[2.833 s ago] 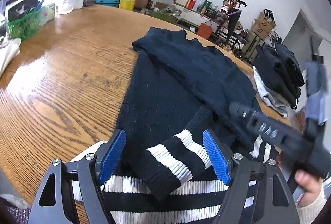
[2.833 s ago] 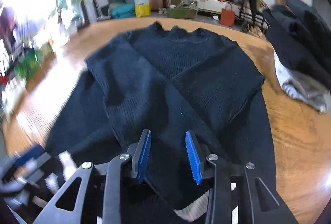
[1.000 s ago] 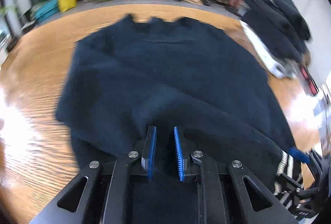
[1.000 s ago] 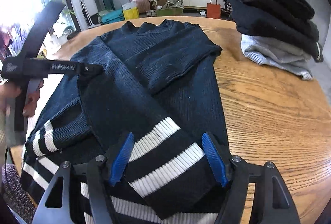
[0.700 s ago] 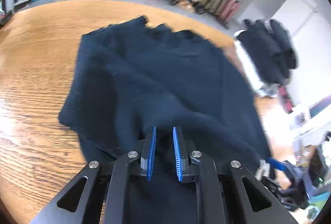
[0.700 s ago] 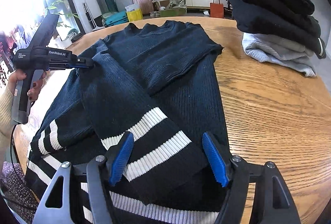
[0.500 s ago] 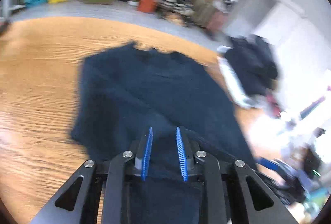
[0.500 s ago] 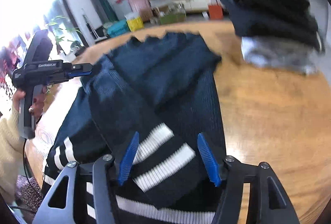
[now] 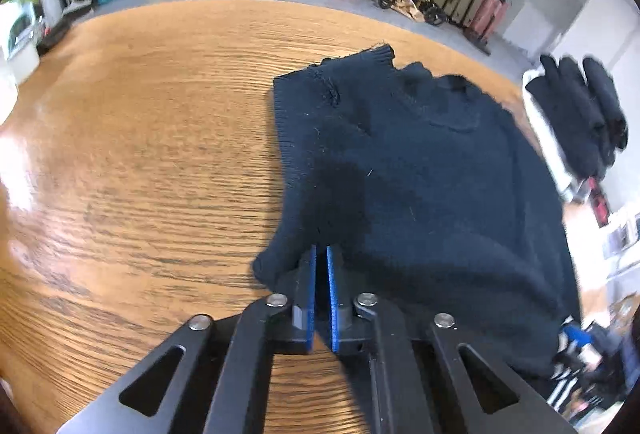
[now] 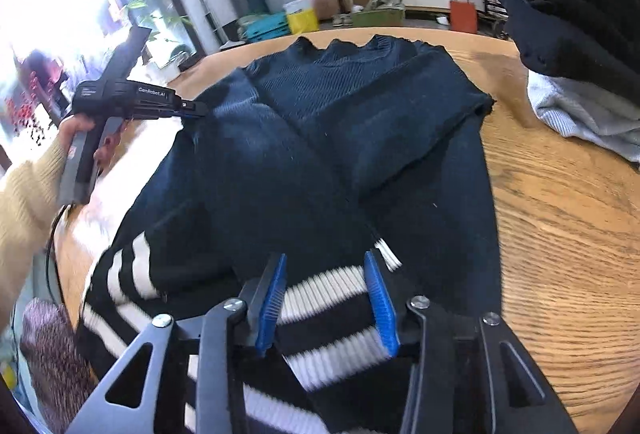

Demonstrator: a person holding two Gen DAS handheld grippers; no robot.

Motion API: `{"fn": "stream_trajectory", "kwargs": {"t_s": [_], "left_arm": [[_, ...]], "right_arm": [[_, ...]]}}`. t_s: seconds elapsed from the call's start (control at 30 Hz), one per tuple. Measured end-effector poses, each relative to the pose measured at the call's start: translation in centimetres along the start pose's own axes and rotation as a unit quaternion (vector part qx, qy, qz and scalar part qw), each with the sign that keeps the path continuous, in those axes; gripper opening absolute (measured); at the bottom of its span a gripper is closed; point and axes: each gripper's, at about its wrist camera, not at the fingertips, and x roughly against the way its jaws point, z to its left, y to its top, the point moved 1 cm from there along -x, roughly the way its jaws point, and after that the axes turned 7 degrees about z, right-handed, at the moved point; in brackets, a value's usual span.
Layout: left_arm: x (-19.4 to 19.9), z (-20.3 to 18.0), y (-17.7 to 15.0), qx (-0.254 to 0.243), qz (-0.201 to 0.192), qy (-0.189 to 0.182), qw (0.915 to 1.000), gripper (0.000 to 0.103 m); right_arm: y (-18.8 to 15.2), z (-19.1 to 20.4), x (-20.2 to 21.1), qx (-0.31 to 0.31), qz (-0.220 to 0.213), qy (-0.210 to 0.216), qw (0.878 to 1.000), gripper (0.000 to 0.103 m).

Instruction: Fold clothes

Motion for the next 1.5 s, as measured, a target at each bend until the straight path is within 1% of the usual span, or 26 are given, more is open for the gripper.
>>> {"fn": "stream_trajectory", "kwargs": {"t_s": [0.13,0.2,0.27,0.3,0.33,0.4,0.43,0.5,0.53,0.6,0.67,0.73,0.77,0.87,0.97,1.0,1.07,1.1,1.17,1.23,1.27,1.33,1.4,1.43,1.47,1.5], "left_arm": [[0.0,-2.4,0.0,-0.069,0.013,0.078,0.9945,0.008],[0.3,-2.9,0.4,-0.068,0.026,0.096,0.9927,0.008],[1.7,-3.6,0.7,-0.053,0.011,0.059,0.9968,0.008],[2.5,-4.3,1.0,-0.055,-0.006,0.038,0.9977,0.008],[3.0,-5.0,1.3,-0.061,-0.017,0.03,0.9976,0.008],[2.6,-6.3,2.3,-0.068,-0.016,0.038,0.9968,0.008],[1.7,-6.6,2.8,-0.065,-0.005,0.046,0.9968,0.008],[-0.3,-6.7,3.6,-0.052,0.014,0.057,0.9969,0.008],[-1.2,-6.6,3.9,-0.042,0.019,0.06,0.9971,0.008],[-2.2,-5.5,4.4,-0.006,0.01,0.049,0.9987,0.008],[-2.2,-4.5,4.8,0.027,-0.002,0.031,0.9992,0.008],[-2.3,-3.9,5.1,0.044,-0.008,0.02,0.9988,0.008],[-2.3,-3.8,5.1,0.045,-0.009,0.019,0.9988,0.008],[-1.9,-4.6,4.7,0.023,-0.013,0.039,0.9989,0.008],[0.0,-5.7,3.1,0.002,-0.024,0.032,0.9992,0.008],[0.6,-6.1,2.5,-0.008,-0.029,0.031,0.9991,0.008],[2.6,-7.9,0.9,-0.058,-0.052,0.056,0.9954,0.009],[3.6,-8.9,-0.1,-0.081,-0.055,0.072,0.9925,0.009],[5.6,-10.9,-2.1,-0.125,-0.059,0.104,0.9849,0.01],[6.5,-12.2,-3.4,-0.142,-0.031,0.121,0.9819,0.015],[6.6,-12.6,-3.6,-0.141,-0.016,0.123,0.9821,0.021],[7.4,-13.4,-4.5,-0.122,0.009,0.122,0.985,0.032],[9.2,-14.1,-5.7,-0.103,-0.001,0.106,0.9891,0.053],[10.1,-14.5,-6.4,-0.094,-0.007,0.097,0.9907,0.058],[11.0,-14.8,-7.0,-0.09,-0.024,0.089,0.9917,0.067],[11.8,-15.2,-7.6,-0.086,-0.041,0.081,0.9922,0.071]], "right_arm": [[-0.2,-0.5,0.2,-0.005,0.01,0.006,1.0,0.044],[-0.3,0.1,0.2,0.012,0.015,-0.013,1.0,0.044],[-0.3,0.6,0.4,0.024,0.017,-0.027,0.999,0.046],[0.0,0.9,0.8,0.025,0.012,-0.024,0.999,0.048],[0.2,1.1,1.2,0.026,0.006,-0.02,0.999,0.05],[0.8,1.8,2.0,0.027,-0.014,-0.009,1.0,0.052],[1.2,2.2,2.2,0.026,-0.022,0.005,0.999,0.052],[1.8,3.3,1.9,0.026,-0.029,0.041,0.998,0.052],[1.9,3.9,1.4,0.031,-0.025,0.045,0.998,0.052],[1.6,4.9,0.3,0.044,-0.009,0.043,0.998,0.052],[0.2,5.4,-1.3,0.05,0.028,0.032,0.998,0.052],[-1.0,5.5,-0.6,0.056,0.017,0.022,0.998,0.051],[-1.6,5.5,-0.1,0.054,0.022,0.02,0.998,0.051],[-2.0,5.0,0.9,0.037,0.028,0.034,0.998,0.051],[-1.9,4.1,1.7,0.005,0.028,0.06,0.998,0.05],[-1.8,3.7,2.0,-0.008,0.026,0.074,0.997,0.052],[-2.0,2.1,3.5,-0.04,0.008,0.119,0.992,0.055],[-2.0,1.6,4.0,-0.046,0.003,0.116,0.992,0.059],[-2.2,0.9,4.8,-0.042,0.002,0.064,0.997,0.06],[-2.3,0.6,5.8,-0.027,-0.001,0.015,1.0,0.06],[-2.2,0.7,6.4,-0.017,-0.002,-0.007,1.0,0.06],[-1.6,1.1,7.3,0.003,-0.004,-0.039,0.999,0.07],[-0.9,1.8,8.5,0.027,-0.012,-0.059,0.998,0.074],[-0.6,2.0,9.0,0.037,-0.016,-0.067,0.997,0.074],[-0.3,2.3,9.7,0.045,-0.02,-0.072,0.996,0.077],[0.0,2.6,10.3,0.051,-0.026,-0.076,0.995,0.085]]}}
